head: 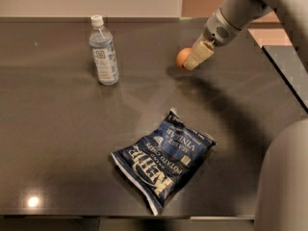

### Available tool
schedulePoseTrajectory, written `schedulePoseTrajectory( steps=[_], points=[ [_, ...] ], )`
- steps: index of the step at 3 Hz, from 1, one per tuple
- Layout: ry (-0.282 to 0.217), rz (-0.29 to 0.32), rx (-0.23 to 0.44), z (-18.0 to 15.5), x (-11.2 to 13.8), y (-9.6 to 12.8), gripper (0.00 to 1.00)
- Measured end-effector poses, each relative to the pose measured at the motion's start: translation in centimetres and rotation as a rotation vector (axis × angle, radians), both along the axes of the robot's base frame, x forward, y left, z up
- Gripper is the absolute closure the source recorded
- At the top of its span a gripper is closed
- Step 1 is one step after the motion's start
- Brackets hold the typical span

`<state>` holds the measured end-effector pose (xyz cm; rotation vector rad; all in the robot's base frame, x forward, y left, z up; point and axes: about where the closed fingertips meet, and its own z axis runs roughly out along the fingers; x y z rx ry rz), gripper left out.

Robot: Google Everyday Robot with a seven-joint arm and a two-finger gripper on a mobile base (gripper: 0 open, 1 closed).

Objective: Pick orange

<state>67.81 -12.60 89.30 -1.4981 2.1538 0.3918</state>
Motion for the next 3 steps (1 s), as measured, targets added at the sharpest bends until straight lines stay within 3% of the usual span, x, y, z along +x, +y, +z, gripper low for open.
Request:
schedulePoseTrajectory(
  steps=[1, 2, 3],
  points=[
    [-0.017, 0.011, 0.039, 4.5, -0.7, 0.9, 1.00],
    [-0.091, 0.030, 0.103, 11.7, -2.0, 2.1, 1.00],
    [-0.100, 0.028, 0.110, 11.8, -1.6, 2.4, 1.00]
  ],
)
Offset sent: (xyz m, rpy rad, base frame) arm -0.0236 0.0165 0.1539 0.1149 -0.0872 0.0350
